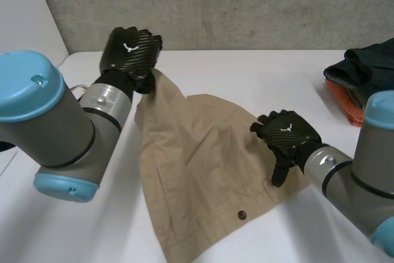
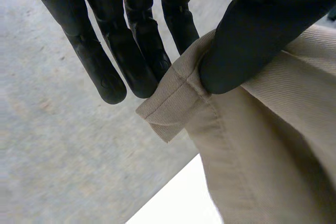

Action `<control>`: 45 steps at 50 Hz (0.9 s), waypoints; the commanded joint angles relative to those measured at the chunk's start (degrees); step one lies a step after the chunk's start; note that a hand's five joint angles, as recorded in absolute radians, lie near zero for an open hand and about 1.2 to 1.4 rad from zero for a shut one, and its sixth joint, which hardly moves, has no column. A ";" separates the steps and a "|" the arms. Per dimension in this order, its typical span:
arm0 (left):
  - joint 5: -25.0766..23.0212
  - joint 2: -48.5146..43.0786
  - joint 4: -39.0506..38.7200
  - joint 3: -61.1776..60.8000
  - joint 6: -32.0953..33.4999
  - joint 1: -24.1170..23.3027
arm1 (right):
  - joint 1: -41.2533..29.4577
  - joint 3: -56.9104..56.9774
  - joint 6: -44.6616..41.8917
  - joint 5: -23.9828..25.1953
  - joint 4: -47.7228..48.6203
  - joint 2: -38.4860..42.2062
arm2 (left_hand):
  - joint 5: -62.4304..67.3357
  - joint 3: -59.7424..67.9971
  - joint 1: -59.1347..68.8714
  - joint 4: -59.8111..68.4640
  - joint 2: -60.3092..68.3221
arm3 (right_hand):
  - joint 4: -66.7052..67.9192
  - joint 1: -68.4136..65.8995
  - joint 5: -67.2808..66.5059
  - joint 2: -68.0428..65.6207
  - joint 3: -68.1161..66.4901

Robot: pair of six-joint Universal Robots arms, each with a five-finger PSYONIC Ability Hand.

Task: Fold the laundry.

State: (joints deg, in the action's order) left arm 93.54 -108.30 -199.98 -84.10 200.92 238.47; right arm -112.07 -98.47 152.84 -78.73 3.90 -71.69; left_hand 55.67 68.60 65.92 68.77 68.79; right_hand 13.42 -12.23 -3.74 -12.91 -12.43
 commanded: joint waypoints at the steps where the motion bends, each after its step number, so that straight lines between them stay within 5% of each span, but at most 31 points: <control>1: -0.02 0.46 -0.06 -0.27 1.14 1.73 | 2.29 1.70 0.09 -4.86 3.39 5.06 | 14.33 11.40 14.08 11.23 11.21 | -3.42 2.23 3.74 2.91 2.43; 10: -0.02 0.02 -0.06 -0.45 1.14 1.56 | 2.64 6.62 0.09 -4.42 2.34 13.24 | 14.33 11.40 14.08 11.23 11.21 | 6.89 -8.08 -6.57 -7.40 -7.88; 14: 0.07 0.11 -0.06 -0.45 1.23 1.64 | 2.55 9.52 -0.09 -4.77 2.25 16.40 | 14.33 11.40 14.08 11.23 11.21 | 31.40 -32.59 -31.08 -31.91 -32.39; 15: 0.07 0.19 0.02 -0.45 1.23 1.64 | 2.55 10.74 0.00 -4.60 2.16 17.11 | 14.33 11.40 14.08 11.23 11.21 | 58.79 -59.99 -58.47 -59.30 -59.78; 16: 0.07 0.37 0.03 -0.45 1.23 1.64 | 2.73 11.19 0.09 -4.51 2.25 17.20 | 14.33 11.40 14.08 11.23 11.21 | 66.50 -67.69 -66.18 -67.01 -67.49; 25: 0.24 4.14 0.55 -4.75 1.23 1.73 | 2.55 20.76 0.35 -5.12 10.07 16.58 | 14.33 11.40 14.08 11.23 11.21 | 66.58 -67.77 -66.26 -67.09 -67.57; 33: 0.16 9.95 0.38 -11.43 1.05 1.82 | 1.07 42.01 0.35 -4.95 8.58 27.99 | 14.33 11.40 14.08 11.23 11.21 | 66.58 -67.77 -66.26 -67.09 -67.57; 38: 0.16 11.09 0.03 -12.67 1.05 1.91 | -1.31 45.74 0.44 -5.12 2.88 31.09 | 14.33 11.40 14.08 11.23 11.21 | 66.58 -67.77 -66.26 -67.09 -67.57; 42: -0.02 10.65 -0.15 -12.49 1.05 2.35 | -1.93 38.30 2.45 -4.86 -3.27 24.61 | 14.33 11.40 14.08 11.23 11.21 | 8.12 -9.32 -7.81 -8.64 -9.12; 45: -0.11 10.13 -0.50 -11.70 1.05 2.61 | -0.79 30.64 5.27 -3.98 -5.48 18.88 | 14.33 11.40 14.08 11.23 11.21 | 5.58 -6.78 -5.26 -6.09 -6.58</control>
State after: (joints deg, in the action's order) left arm 93.58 -97.32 -200.07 -96.79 201.97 240.67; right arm -113.67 -56.19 154.39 -83.73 3.49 -43.92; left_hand 55.67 68.60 65.92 68.77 68.80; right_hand 27.92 -24.44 -18.03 -27.23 -27.91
